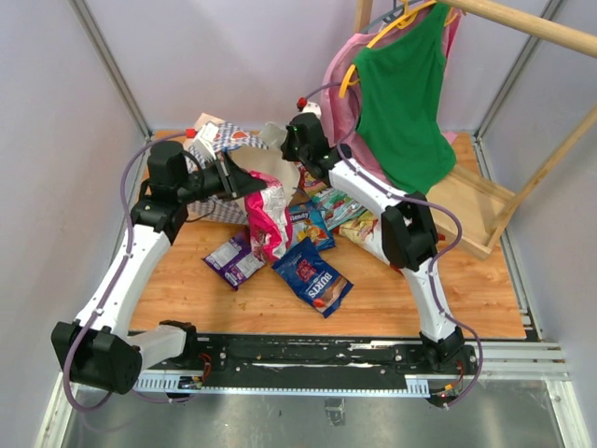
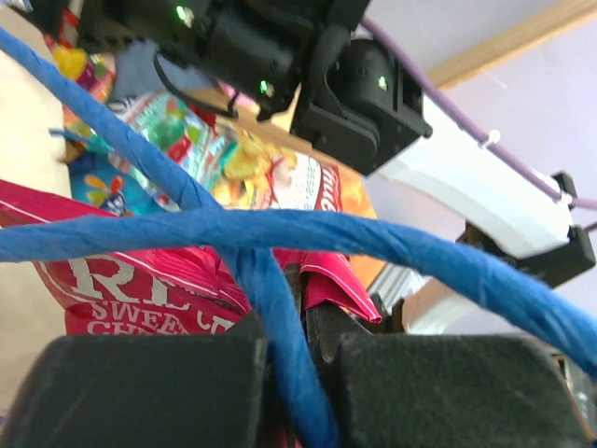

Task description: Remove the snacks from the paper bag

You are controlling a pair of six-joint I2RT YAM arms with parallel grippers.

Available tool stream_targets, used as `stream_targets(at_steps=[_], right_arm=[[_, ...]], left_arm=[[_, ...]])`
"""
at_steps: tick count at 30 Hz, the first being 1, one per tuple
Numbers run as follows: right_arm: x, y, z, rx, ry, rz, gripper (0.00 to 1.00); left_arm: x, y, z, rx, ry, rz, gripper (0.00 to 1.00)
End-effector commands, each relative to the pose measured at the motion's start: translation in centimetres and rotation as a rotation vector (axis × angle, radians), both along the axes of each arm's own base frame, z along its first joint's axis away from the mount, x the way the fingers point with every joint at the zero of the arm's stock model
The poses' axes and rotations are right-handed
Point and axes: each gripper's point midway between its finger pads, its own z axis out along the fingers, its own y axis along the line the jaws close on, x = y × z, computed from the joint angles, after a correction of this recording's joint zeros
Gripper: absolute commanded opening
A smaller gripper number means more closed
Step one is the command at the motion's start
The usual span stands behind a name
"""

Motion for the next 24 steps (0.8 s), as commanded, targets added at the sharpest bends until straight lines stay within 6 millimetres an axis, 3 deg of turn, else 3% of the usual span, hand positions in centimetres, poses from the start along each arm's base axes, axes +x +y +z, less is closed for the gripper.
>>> stream_targets(at_steps=[1, 7, 13, 18, 24], right_arm=[[1.5, -1.9, -1.3, -0.061, 0.000, -0.062, 0.01], [2.9, -2.2, -1.8, -0.062, 0.004, -0.091, 0.01], [4.4, -3.9, -2.0, -0.115, -0.029, -0.172, 0.01], [5.3, -6.0, -1.8, -0.113, -0.031, -0.227, 0.01], [5.4, -7.4, -2.2, -0.117, -0.026, -0.242, 0.01]], left_arm=[[-3.1, -1.5, 2.3, -0.025, -0.125, -0.121, 0.01], [-6.4, -0.8, 4.9, -0.052, -0.217, -0.109, 0.01], [-10.0, -1.6, 6.5, -0.181, -0.222, -0.239, 0.01], [-7.9, -0.3, 4.4, -0.044, -0.158, -0.098, 0.01], [-7.2, -0.6, 3.6, -0.061, -0.131, -0.102, 0.01]])
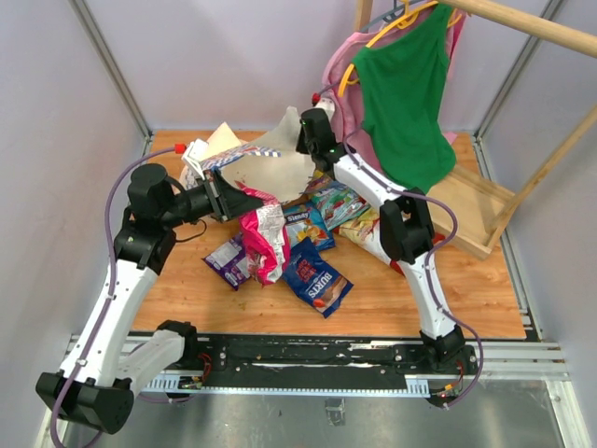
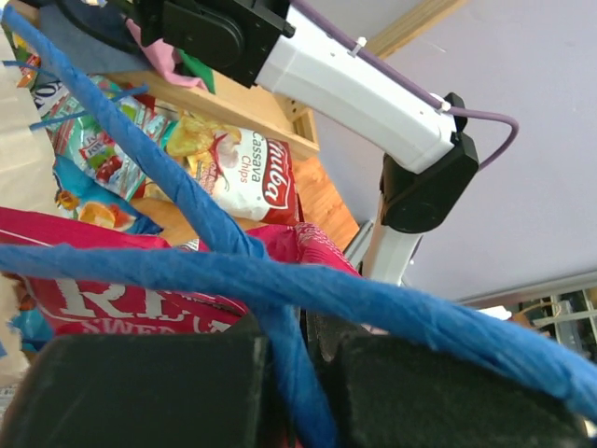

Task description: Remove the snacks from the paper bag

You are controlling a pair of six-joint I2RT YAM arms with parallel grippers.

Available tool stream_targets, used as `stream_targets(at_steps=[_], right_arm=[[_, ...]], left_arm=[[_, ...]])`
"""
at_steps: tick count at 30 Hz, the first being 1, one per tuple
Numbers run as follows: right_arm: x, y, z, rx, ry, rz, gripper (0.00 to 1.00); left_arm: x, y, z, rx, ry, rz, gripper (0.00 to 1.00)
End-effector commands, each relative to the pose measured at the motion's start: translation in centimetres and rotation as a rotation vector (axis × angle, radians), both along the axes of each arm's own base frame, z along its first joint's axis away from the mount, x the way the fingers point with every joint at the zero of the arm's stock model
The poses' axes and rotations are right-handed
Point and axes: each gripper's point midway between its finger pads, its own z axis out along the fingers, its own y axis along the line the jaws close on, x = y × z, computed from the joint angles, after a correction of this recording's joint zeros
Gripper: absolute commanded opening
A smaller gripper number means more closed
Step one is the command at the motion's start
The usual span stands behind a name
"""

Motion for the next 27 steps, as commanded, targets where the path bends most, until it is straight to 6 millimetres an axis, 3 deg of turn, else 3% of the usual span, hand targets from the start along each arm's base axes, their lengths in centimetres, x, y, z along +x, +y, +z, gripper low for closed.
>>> stream_targets(at_steps=[1, 7, 10, 16, 21, 27], right_arm=[[0.6, -2.9, -0.3, -0.034, -0.009, -0.066, 0.01], [-0.4, -2.5, -0.1, -0.030, -0.015, -0.026, 0.01], [-1.1, -2.0, -0.3, -0.039, -0.015, -0.002, 0.01], [-2.9, -0.5, 0.4, -0.075, -0.046, 0.043, 0.01], [-4.8, 0.8, 1.5, -0.113, -0.084, 0.078, 0.01], [-6.1, 1.7, 2.6, -0.118, -0.106, 0.113, 0.01]], left_arm=[[0.2, -0.3, 1.6, -0.021, -0.070, -0.010, 0.00], [0.4, -1.0, 3.0, -0.076, -0.097, -0.062, 0.02], [1.9, -1.1, 3.6, -0.078, -0.102, -0.042, 0.02], [7.0, -0.6, 6.2, -0.137, -0.154, 0.118, 0.07], [13.1, 0.2, 4.9, -0.146, -0.074, 0.289, 0.06], [16.9, 0.7, 4.3, -0.145, -0.054, 0.383, 0.08]])
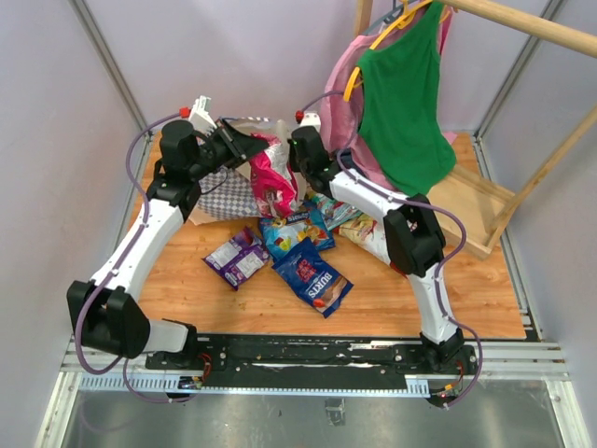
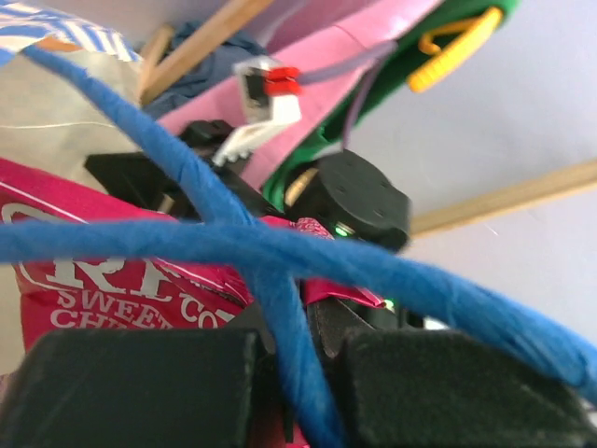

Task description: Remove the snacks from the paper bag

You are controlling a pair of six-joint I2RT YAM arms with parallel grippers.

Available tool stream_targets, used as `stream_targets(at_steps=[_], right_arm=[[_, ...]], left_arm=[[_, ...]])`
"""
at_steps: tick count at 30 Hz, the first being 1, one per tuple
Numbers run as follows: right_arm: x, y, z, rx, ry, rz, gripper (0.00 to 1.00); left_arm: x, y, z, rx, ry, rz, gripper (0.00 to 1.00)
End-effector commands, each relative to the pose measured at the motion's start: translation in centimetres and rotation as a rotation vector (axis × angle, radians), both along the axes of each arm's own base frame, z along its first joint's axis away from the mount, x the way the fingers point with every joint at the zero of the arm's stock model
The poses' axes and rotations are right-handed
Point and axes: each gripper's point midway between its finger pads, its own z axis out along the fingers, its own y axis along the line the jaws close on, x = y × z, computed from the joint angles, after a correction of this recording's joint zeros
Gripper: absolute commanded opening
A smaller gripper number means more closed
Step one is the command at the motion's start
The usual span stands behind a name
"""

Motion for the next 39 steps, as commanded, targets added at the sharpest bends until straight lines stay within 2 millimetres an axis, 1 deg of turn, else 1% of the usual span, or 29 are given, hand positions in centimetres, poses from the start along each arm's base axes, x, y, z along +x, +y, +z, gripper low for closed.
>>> stream_targets(at_steps=[1, 4, 7, 9, 10, 11, 14, 16, 17, 20, 23, 28, 30, 32, 33, 34, 35, 37, 38, 39], right_arm=[[-0.6, 0.4, 3.6, -0.007, -0.082, 0.015, 0.01], [-0.8, 0.9, 3.5, -0.013, -0.084, 0.023, 0.01], [-0.4, 1.1, 3.1, -0.022, -0.073, 0.019, 0.01], [0.1, 1.2, 2.9, -0.038, -0.069, 0.013, 0.01], [0.3, 1.3, 2.5, -0.054, -0.059, 0.011, 0.01], [0.8, 1.5, 3.1, -0.056, -0.066, 0.008, 0.01], [1.4, 1.8, 2.9, -0.078, -0.060, 0.008, 0.01], [1.6, 1.8, 2.9, -0.086, -0.066, 0.004, 0.01], [1.7, 1.7, 3.0, -0.089, -0.069, -0.001, 0.01], [1.9, 1.2, 2.8, -0.100, -0.071, -0.013, 0.01], [2.3, 0.8, 2.2, -0.100, -0.056, -0.026, 0.01], [2.9, 0.4, 1.4, -0.111, -0.043, -0.045, 0.01], [3.0, 0.4, 1.2, -0.111, -0.040, -0.047, 0.01], [3.0, 0.4, 1.1, -0.106, -0.037, -0.048, 0.01], [3.0, 0.4, 1.1, -0.104, -0.036, -0.047, 0.01], [3.0, 0.5, 1.1, -0.101, -0.036, -0.045, 0.01], [3.0, 0.5, 1.2, -0.099, -0.037, -0.046, 0.01], [3.0, 0.4, 1.3, -0.100, -0.039, -0.047, 0.01], [3.0, 0.3, 1.4, -0.102, -0.041, -0.047, 0.01], [3.0, 0.2, 1.5, -0.104, -0.043, -0.049, 0.01]], left_arm=[[2.3, 0.9, 3.8, -0.040, -0.106, 0.109, 0.08], [2.8, 1.0, 4.3, -0.044, -0.115, 0.121, 0.09], [2.6, 0.0, 4.1, -0.046, -0.092, 0.053, 0.11], [2.0, -1.1, 3.6, -0.051, -0.069, -0.031, 0.13], [1.7, -1.8, 3.0, -0.046, -0.047, -0.080, 0.14], [1.4, -2.4, 2.1, -0.031, -0.022, -0.125, 0.15], [0.4, -3.5, -1.4, 0.055, 0.045, -0.209, 0.18], [-0.8, -3.4, -3.1, 0.081, 0.057, -0.226, 0.19], [-1.5, -3.3, -4.3, 0.096, 0.066, -0.234, 0.19], [-3.7, -2.5, -5.7, 0.141, 0.053, -0.236, 0.20], [-6.3, -1.7, -6.2, 0.154, 0.034, -0.229, 0.21], [-11.1, -1.2, -6.3, 0.082, -0.006, -0.259, 0.23], [-12.3, -0.9, -6.7, 0.077, 0.001, -0.258, 0.25], [-13.0, -0.6, -7.4, 0.093, 0.018, -0.257, 0.26], [-13.1, -0.5, -7.8, 0.100, 0.029, -0.256, 0.28], [-13.2, -0.5, -8.1, 0.107, 0.033, -0.259, 0.32], [-13.3, -0.5, -8.3, 0.111, 0.038, -0.262, 0.43], [-13.0, -0.3, -8.1, 0.129, 0.030, -0.246, 0.72], [-12.8, -0.1, -7.7, 0.139, 0.016, -0.229, 0.93], [-12.5, 0.1, -7.2, 0.149, 0.000, -0.208, 0.99]])
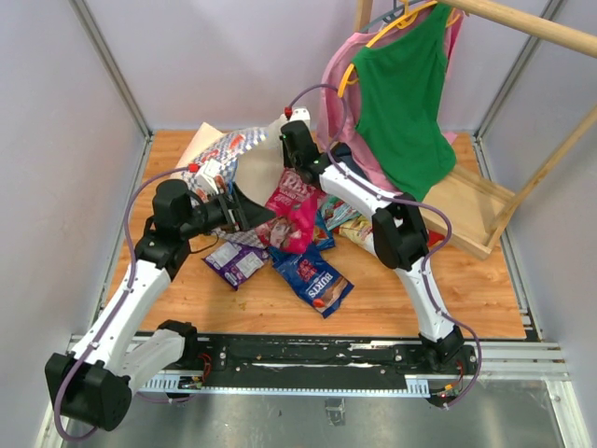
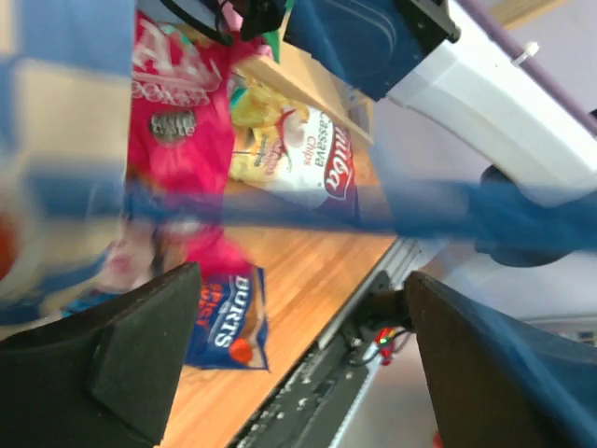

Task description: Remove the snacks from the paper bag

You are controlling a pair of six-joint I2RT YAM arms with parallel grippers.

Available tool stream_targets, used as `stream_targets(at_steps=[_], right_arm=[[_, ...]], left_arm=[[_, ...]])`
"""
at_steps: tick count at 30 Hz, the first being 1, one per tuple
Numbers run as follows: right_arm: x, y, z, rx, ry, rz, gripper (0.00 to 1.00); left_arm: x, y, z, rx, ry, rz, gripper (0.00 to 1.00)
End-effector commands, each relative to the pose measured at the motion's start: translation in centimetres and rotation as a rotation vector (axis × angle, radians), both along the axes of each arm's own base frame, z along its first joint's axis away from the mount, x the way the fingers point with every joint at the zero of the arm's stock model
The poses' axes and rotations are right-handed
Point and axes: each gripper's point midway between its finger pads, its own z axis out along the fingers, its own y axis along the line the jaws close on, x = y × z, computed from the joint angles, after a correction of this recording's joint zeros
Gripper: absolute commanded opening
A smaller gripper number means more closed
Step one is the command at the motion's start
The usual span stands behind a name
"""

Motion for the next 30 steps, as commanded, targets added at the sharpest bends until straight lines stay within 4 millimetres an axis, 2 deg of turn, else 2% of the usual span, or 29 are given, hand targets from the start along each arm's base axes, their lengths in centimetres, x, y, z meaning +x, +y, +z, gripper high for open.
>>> stream_targets(at_steps=[1, 5, 10, 12, 14, 18, 21, 25, 30], right_arm=[[1.1, -1.0, 2.1, 0.019, -0.046, -0.039, 0.01], [1.2, -1.3, 2.7, 0.026, -0.054, -0.040, 0.01], [1.6, -2.1, 2.7, 0.050, -0.044, -0.051, 0.01], [1.9, -2.5, 2.5, 0.070, -0.028, -0.057, 0.01], [1.9, -2.8, 2.3, 0.063, -0.021, -0.063, 0.01], [1.3, -2.4, 2.3, 0.090, -0.011, -0.042, 0.01], [0.4, -2.3, 2.4, 0.143, 0.014, -0.044, 0.01], [-1.0, -1.7, 2.4, 0.199, 0.044, -0.051, 0.01], [-2.3, -0.6, 3.2, 0.217, 0.035, -0.032, 0.01]], left_arm=[[0.5, 0.6, 2.0, 0.036, -0.077, 0.039, 1.00], [2.0, 1.8, 4.9, 0.096, -0.161, 0.129, 1.00], [2.8, 4.3, 8.9, 0.177, -0.245, 0.275, 1.00], [2.8, 5.5, 9.4, 0.197, -0.252, 0.343, 1.00], [2.5, 5.8, 9.0, 0.202, -0.250, 0.350, 1.00], [1.5, 2.9, 4.5, 0.142, -0.163, 0.178, 1.00], [1.6, 2.1, 0.0, 0.103, -0.074, 0.190, 1.00], [3.1, 4.9, -4.7, 0.146, -0.003, 0.410, 1.00], [4.2, 8.4, -7.3, 0.214, 0.023, 0.622, 1.00]])
